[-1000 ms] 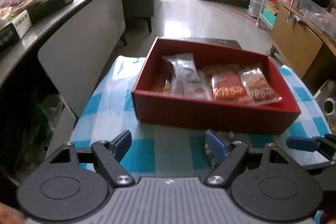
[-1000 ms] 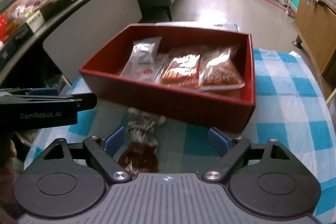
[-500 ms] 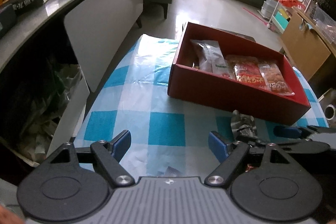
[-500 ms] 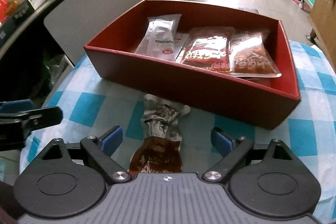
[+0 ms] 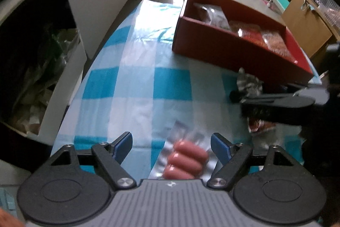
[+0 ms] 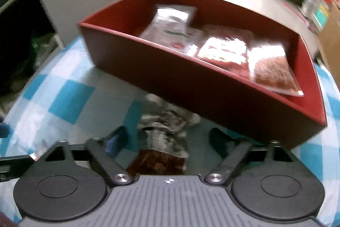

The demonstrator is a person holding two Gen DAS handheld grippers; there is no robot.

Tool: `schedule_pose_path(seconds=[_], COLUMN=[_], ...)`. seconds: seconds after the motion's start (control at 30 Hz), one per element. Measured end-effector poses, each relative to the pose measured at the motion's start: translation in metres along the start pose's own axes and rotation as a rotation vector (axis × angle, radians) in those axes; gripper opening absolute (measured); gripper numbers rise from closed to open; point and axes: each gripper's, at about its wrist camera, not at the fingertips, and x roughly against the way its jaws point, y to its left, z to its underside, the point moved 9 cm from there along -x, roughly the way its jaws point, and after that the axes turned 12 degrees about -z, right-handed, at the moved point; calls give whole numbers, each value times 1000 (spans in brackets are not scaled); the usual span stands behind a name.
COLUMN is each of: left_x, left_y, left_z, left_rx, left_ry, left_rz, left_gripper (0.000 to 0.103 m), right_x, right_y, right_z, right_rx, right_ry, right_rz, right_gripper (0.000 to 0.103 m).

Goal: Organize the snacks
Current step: 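Grasp the Trolli candy bag with the left gripper while the right grasps the brown vacuum-packed snack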

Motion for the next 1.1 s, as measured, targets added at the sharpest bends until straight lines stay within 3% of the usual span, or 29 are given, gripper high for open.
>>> schedule_pose_path(seconds=[0.03, 0.1, 0.4, 0.63, 0.8, 1.1], left_x=[1, 4, 19, 14, 15, 14], left_y=[0, -1, -25, -46, -61, -66], left_z=[3, 10, 50, 77, 79, 85], left_rx=[-3, -7, -42, 26, 75, 243], left_ry=[4, 8, 63, 155, 127, 165], left_rz=[-1, 5, 94, 136, 74, -2], left_gripper=[75, 75, 75, 78, 82, 82], right_x=[2, 7, 29, 52, 67, 83], right_y=[3, 2, -4, -11, -13, -19], right_z=[0, 1, 12, 14, 19, 20], right_rx=[0, -11, -71, -89, -77, -79], right_ry=[1, 1, -24, -75, -97, -123], right_rz=[-23, -35, -89, -108, -128, -154], right_gripper=[63, 56, 54, 53, 53, 53])
